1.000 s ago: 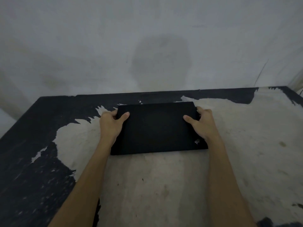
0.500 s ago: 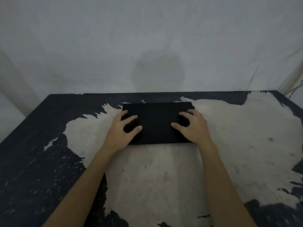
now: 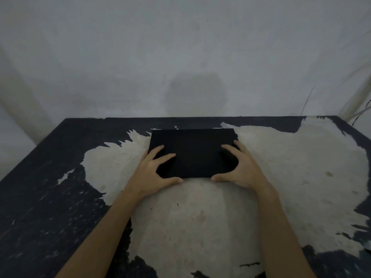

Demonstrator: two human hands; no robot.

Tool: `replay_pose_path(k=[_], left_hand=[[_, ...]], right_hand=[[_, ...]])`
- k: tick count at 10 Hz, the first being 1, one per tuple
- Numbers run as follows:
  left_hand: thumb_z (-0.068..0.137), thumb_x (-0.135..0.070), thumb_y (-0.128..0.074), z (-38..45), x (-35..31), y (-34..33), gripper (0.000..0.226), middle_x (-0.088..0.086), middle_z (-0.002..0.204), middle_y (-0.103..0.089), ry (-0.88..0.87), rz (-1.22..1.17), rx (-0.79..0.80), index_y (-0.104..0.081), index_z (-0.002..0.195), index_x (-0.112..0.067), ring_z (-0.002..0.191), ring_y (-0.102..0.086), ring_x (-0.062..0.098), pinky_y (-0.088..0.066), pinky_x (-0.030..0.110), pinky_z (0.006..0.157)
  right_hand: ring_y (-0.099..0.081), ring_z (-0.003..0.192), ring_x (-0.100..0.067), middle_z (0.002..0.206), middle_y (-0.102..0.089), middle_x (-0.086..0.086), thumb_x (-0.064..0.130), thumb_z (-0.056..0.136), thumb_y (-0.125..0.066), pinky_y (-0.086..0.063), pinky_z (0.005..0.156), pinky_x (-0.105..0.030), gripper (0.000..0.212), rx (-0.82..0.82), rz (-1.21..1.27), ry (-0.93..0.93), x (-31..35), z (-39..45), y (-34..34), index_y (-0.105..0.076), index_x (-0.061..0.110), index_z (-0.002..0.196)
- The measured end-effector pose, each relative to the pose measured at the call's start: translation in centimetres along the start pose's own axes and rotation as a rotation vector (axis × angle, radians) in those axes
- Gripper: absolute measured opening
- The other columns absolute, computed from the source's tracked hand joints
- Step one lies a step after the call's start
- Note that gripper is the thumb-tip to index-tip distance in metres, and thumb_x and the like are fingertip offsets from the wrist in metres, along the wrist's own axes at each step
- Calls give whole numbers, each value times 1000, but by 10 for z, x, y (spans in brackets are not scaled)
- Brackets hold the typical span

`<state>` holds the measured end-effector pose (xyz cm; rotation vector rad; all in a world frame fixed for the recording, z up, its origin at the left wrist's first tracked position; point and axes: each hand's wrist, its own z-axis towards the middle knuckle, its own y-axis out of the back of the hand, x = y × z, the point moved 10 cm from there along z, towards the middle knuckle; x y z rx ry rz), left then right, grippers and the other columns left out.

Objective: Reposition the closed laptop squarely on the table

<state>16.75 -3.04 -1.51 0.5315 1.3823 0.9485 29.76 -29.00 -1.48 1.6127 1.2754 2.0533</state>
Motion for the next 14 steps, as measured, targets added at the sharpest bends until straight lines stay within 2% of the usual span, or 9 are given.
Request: replay_pose_path(k=[1, 2, 4, 6, 9, 11, 12, 13, 14], left_hand=[[63, -75, -80, 1, -3, 7, 88, -4, 161, -40, -61, -38, -63, -60, 142, -41, 148, -31, 16, -28, 40, 116], [61, -74, -81, 4, -6, 13, 88, -9, 147, -48, -113, -55, -106, -63, 140, -38, 134, -37, 4, -31, 32, 112], [61, -68, -84, 24, -12, 21, 85, -4, 133, -54, -157, -82, -153, -69, 135, -30, 124, -49, 10, -39, 30, 106], [61, -59, -91, 42, -14, 20, 78, -3, 129, -55, -173, -62, -179, -72, 131, -29, 121, -51, 9, -37, 22, 104], [62, -58, -90, 51, -10, 15, 73, -3, 135, -53, -127, -47, -141, -76, 127, -27, 126, -47, 9, -37, 30, 107], [64, -57, -91, 49, -7, 10, 72, 0, 142, -50, -89, -44, -105, -75, 129, -29, 132, -43, 13, -35, 34, 112], [65, -62, -88, 46, -6, 9, 73, -1, 144, -48, -59, -43, -102, -73, 130, -32, 136, -42, 14, -34, 34, 113], [70, -62, -87, 41, -5, 15, 65, -3, 146, -48, -43, -46, -162, -75, 126, -32, 138, -41, 14, -35, 35, 112], [76, -51, -88, 35, -16, 29, 47, 0, 138, -58, -122, -10, -300, -79, 114, -26, 133, -52, 19, -47, 43, 110]], right_hand=[[-21, 152, -20, 166, -20, 8, 90, 29, -75, -30, 115, -42, 130, -72, 17, 64, 4, 1, 5, -48, 41, 146], [-27, 146, -14, 159, -28, 10, 90, 30, -76, -30, 109, -33, 125, -132, 63, 119, 7, 3, 9, -52, 39, 142], [-35, 126, -2, 141, -36, 14, 85, 34, -80, -37, 103, -28, 117, -201, 103, 170, 11, 15, 17, -56, 35, 138], [-40, 123, -5, 135, -39, 13, 84, 35, -81, -40, 100, -27, 114, -213, 104, 192, 10, 33, 26, -59, 33, 134], [-38, 128, -10, 138, -37, 11, 84, 34, -81, -40, 103, -31, 103, -199, 93, 185, 7, 42, 27, -62, 35, 123], [-31, 145, -22, 155, -33, 2, 65, 44, -91, -37, 112, -43, 77, -166, 70, 136, 5, 42, 24, -66, 35, 110], [-33, 144, -24, 155, -33, 1, 65, 47, -90, -39, 112, -47, 77, -143, 41, 109, 5, 40, 23, -65, 35, 112], [-35, 143, -22, 155, -33, 3, 73, 46, -84, -42, 110, -46, 79, -136, 26, 100, 7, 36, 22, -64, 35, 113], [-39, 139, -20, 151, -40, 4, 72, 57, -82, -42, 108, -41, 70, -228, -8, 125, 14, 32, 28, -66, 33, 113]])
